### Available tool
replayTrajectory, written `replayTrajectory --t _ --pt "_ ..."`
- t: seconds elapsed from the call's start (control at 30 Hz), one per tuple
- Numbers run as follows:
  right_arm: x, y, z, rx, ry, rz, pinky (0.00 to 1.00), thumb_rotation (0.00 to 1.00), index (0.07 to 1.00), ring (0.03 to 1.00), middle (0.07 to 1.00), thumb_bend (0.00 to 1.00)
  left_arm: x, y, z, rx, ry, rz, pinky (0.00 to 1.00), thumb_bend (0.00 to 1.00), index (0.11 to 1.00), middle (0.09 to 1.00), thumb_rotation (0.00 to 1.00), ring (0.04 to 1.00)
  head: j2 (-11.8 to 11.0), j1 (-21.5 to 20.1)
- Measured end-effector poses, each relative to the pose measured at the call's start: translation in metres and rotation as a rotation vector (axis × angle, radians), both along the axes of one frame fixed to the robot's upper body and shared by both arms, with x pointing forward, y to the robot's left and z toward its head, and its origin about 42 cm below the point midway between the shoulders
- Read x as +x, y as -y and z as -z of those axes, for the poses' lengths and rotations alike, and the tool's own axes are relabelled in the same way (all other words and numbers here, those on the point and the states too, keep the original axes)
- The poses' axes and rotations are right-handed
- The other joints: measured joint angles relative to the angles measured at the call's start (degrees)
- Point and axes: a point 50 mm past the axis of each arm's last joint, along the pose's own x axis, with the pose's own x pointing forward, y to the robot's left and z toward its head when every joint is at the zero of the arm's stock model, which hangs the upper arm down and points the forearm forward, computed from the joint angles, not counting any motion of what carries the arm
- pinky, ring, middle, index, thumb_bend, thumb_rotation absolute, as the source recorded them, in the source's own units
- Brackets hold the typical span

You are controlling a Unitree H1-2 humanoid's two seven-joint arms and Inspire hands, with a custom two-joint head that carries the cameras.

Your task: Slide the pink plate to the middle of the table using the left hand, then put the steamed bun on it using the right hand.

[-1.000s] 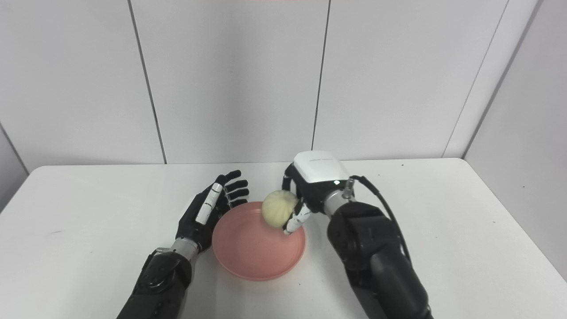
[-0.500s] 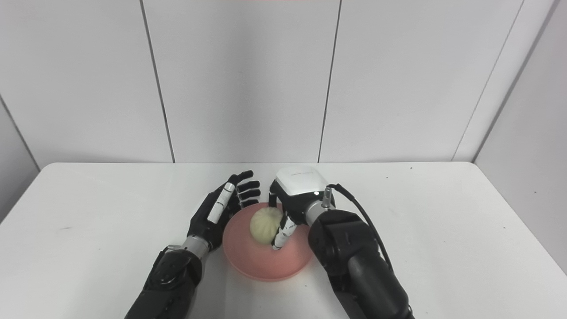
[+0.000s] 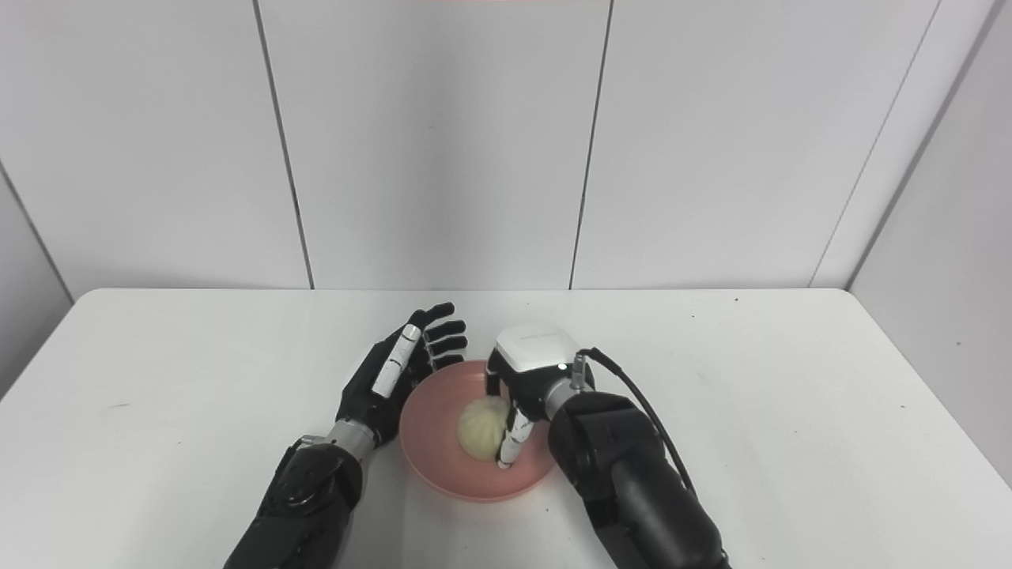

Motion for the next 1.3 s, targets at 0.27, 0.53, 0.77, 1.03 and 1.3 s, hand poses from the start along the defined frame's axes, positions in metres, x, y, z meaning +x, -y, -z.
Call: replayTrajectory --t 0.27,0.53,0.77,1.03,1.3 --pt "-0.001 0.004 -0.001 0.002 0.004 -0.006 0.36 0.35 0.708 0.517 0.642 0.96 0.000 0.000 0.000 0.000 0.001 0.001 0.72 0.76 0.775 0.768 0.77 0.761 0.09 -0.26" --pt "-0.012 0.006 -0.013 0.010 0.029 -0.030 0.43 0.34 0.789 0.658 0.803 1.00 -0.001 -0.001 0.000 0.000 0.003 0.000 0.71 0.77 0.767 0.766 0.76 0.756 0.35 -0.79" --pt "-0.021 0.024 -0.019 0.078 0.068 -0.008 0.49 0.43 0.758 0.701 0.817 0.99 -0.002 -0.002 0.000 0.003 0.006 0.002 0.72 0.77 0.773 0.773 0.77 0.762 0.53 -0.97" --pt "-0.023 0.069 0.003 0.319 0.296 0.103 0.44 0.58 0.695 0.558 0.685 0.81 -0.002 -0.006 0.000 0.007 0.008 -0.001 0.72 0.77 0.777 0.778 0.76 0.770 0.44 -1.41" --pt "-0.012 0.094 0.057 1.054 0.259 0.307 0.63 0.75 0.759 0.690 0.755 0.71 -0.005 -0.007 0.001 0.002 0.014 -0.006 0.74 0.77 0.786 0.791 0.75 0.787 0.61 -1.58"
